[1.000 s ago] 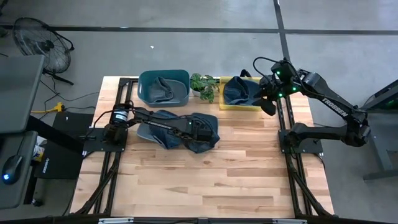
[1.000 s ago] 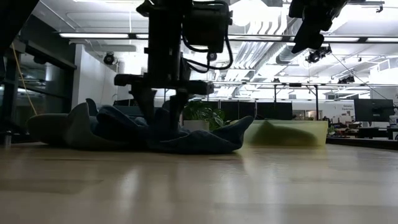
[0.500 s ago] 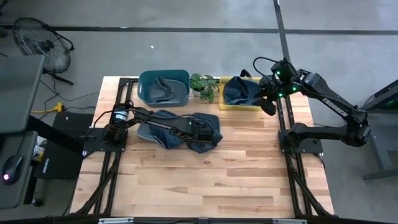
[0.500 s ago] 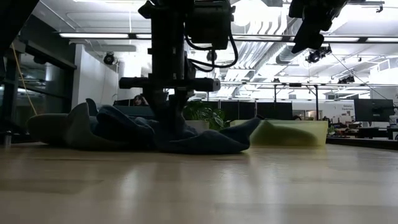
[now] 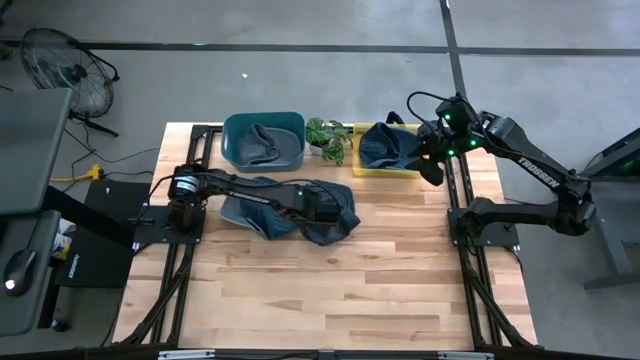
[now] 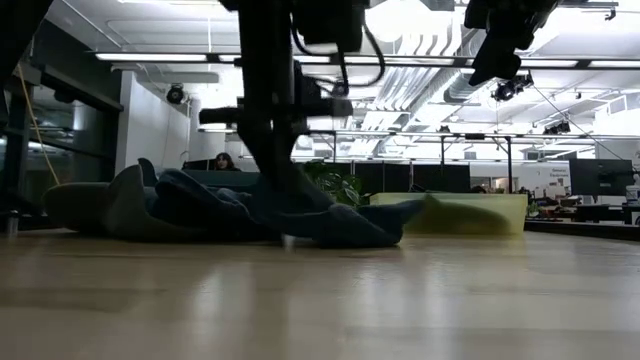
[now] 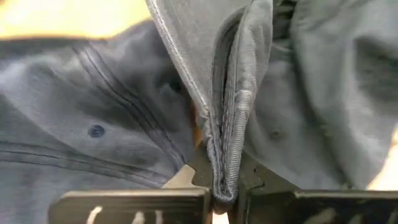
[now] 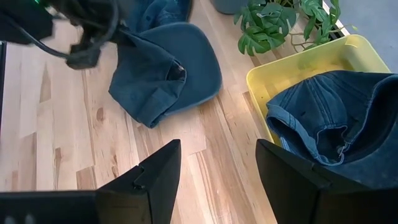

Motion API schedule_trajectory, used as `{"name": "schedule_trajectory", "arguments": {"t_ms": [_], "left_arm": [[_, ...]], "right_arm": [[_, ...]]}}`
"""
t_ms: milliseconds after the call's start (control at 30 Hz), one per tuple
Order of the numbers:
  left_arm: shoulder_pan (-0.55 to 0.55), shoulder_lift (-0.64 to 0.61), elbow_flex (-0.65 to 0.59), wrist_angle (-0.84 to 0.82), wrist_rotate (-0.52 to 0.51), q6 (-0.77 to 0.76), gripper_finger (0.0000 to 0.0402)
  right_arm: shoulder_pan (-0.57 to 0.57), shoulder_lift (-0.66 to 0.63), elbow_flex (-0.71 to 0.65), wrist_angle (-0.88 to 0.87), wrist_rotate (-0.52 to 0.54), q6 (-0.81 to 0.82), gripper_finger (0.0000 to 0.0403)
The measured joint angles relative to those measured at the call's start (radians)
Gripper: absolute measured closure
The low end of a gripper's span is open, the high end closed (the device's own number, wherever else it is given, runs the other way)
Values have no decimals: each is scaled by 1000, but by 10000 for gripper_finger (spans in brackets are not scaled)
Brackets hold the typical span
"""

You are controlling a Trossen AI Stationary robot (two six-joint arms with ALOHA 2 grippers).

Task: Pick & Place hat
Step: Put the right blue cap into the yellow bin

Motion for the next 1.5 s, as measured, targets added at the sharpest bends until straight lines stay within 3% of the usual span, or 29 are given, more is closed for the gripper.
{"name": "schedule_trajectory", "arguments": {"t_ms": [267, 633, 800, 967, 1167, 1500], "left_arm": [[0, -112, 83, -12, -10, 238, 399], [0, -153, 340, -65, 74, 761, 399], [0, -154, 435, -91, 87, 920, 399], [12, -154, 473, -93, 84, 968, 400], [14, -153, 491, -110, 56, 976, 400], [14, -153, 491, -109, 38, 976, 400]], "right_arm": [[0, 0, 0, 0, -35, 0, 201], [0, 1, 0, 51, -253, -105, 201], [1, 1, 0, 129, -337, -96, 200], [6, 5, 0, 209, -422, -26, 200], [82, 12, 0, 235, -432, 36, 198], [202, 36, 0, 238, -258, 73, 198]]}}
